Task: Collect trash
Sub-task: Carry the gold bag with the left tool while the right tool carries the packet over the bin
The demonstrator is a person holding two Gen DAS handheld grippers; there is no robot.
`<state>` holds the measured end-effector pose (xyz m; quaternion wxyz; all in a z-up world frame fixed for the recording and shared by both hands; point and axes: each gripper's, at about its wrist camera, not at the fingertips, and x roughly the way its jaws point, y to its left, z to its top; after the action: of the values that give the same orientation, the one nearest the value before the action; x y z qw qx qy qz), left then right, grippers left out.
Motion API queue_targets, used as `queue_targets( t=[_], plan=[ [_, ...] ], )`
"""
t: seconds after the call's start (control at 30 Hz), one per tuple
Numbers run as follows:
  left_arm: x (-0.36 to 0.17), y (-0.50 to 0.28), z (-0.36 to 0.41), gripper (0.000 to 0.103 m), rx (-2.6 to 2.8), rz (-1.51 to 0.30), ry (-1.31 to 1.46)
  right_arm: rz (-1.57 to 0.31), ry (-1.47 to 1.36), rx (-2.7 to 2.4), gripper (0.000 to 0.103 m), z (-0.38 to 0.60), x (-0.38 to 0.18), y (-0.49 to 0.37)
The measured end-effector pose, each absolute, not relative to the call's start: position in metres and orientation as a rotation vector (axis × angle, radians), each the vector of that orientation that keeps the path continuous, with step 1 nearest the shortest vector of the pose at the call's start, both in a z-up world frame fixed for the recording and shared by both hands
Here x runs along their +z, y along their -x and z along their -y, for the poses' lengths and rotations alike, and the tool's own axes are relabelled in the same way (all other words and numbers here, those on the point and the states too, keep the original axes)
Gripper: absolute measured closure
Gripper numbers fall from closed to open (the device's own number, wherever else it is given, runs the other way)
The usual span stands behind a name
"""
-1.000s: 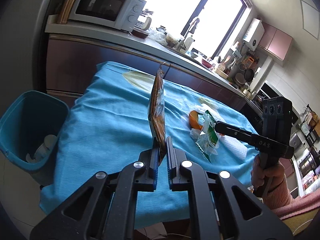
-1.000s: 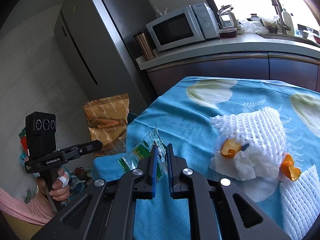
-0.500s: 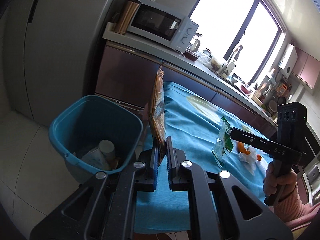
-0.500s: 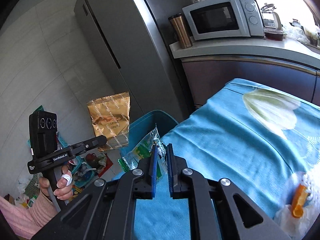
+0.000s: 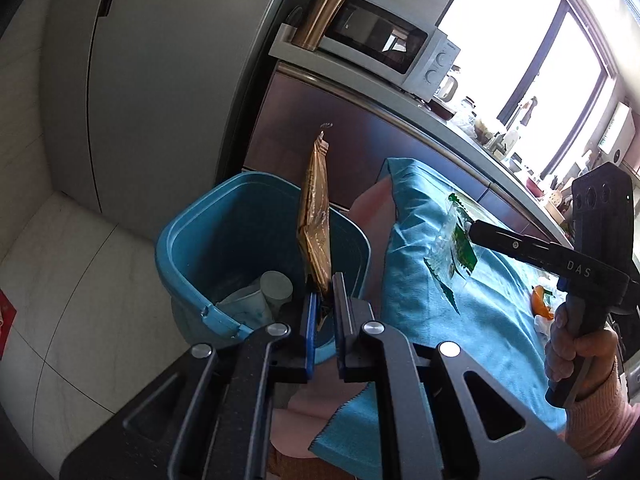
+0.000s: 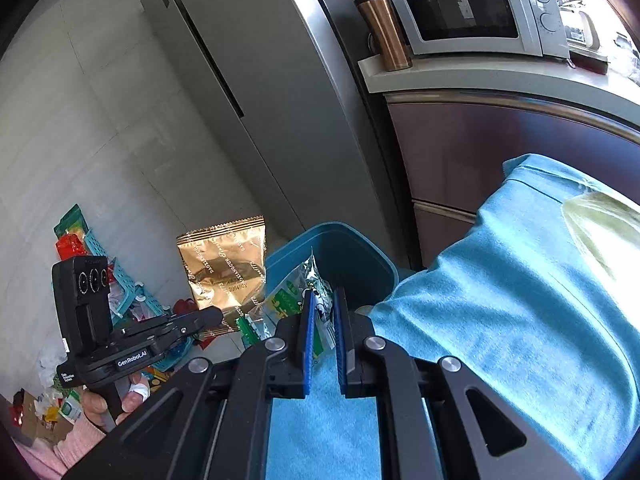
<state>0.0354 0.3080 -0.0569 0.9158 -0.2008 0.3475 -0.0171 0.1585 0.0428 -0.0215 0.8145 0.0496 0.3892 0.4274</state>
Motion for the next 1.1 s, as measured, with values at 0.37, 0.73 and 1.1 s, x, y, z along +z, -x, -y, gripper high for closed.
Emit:
queue_targets(
  t=[0.37,0.73,1.1],
  plan=[
    [-0.077,-0.059,-0.317,0.095,-0.002,-0.77,0.423,-0.891,-0.079,0.878,0.095,-0.085,-0.039,-0.183],
    [-0.098,-0.081,-0.321,0.095,0.036,-0.832,0.433,-0.942,-0.078,0.832,0.095,-0.108,-0.056,-0.193],
    [-0.118,-0.092,-0.325,0.095,0.044,-0.866,0.472,-1.007,-0.093,0.82,0.092,-0.119,-0.071,-0.202]
  ],
)
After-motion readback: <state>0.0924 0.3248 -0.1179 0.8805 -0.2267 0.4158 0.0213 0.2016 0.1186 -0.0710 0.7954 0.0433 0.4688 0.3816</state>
